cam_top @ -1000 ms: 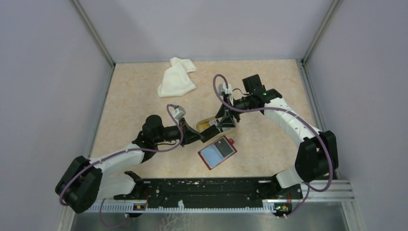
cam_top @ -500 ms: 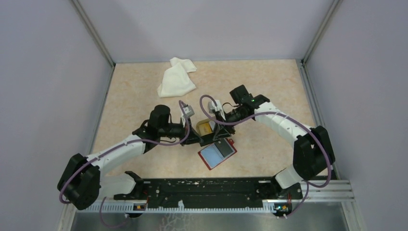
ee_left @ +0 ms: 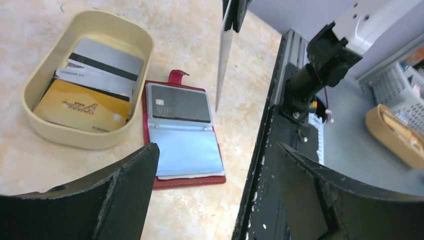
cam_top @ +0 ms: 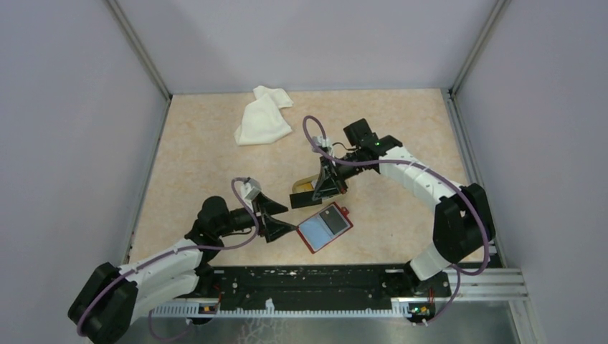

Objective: Put the credit cards into the card holder
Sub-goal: Insert the credit card into the card holder.

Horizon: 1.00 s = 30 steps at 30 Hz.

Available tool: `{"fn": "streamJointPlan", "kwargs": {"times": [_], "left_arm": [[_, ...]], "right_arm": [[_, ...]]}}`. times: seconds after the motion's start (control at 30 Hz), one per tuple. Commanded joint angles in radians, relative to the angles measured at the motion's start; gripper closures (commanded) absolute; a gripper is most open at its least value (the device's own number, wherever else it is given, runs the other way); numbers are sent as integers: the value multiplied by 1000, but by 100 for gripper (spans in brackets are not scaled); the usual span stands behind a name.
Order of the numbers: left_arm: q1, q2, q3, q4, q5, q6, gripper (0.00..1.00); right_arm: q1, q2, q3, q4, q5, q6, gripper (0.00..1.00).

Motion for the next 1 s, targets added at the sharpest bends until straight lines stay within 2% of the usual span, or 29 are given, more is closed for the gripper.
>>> {"fn": "streamJointPlan", "kwargs": {"times": [0.0, 0.13, 0.27, 0.37, 0.47, 0.5, 0.6, 0.7, 0.8, 0.97], "left_arm": [[1, -65, -110, 394, -106, -149, 9], [1, -22, -75, 396, -83, -177, 11], [0, 60, -28, 422, -59, -222, 18], [1, 121, 5, 440, -32, -245, 36], [1, 171, 32, 451, -1, -260, 66], [1, 184, 38, 454, 6, -262, 79], [2, 200, 53, 434, 36, -256, 96], [3, 203, 69, 362, 43, -230, 99], [4, 192, 57, 341, 18, -218, 100], [4, 173, 34, 355, 7, -214, 100]], "right_arm": [[-17, -35, -42, 182, -151, 170, 100], [-16, -34, -74, 255, -181, 232, 100], [-15, -28, -82, 268, -189, 242, 100], [-15, -29, -87, 273, -187, 243, 100], [-14, -27, -89, 269, -176, 235, 100], [-14, -27, -87, 264, -168, 229, 100], [-14, -27, -83, 243, -154, 204, 100], [-14, -28, -71, 207, -134, 171, 98], [-14, -28, -61, 184, -115, 148, 85], [-14, -32, -51, 177, -108, 150, 83]]}}
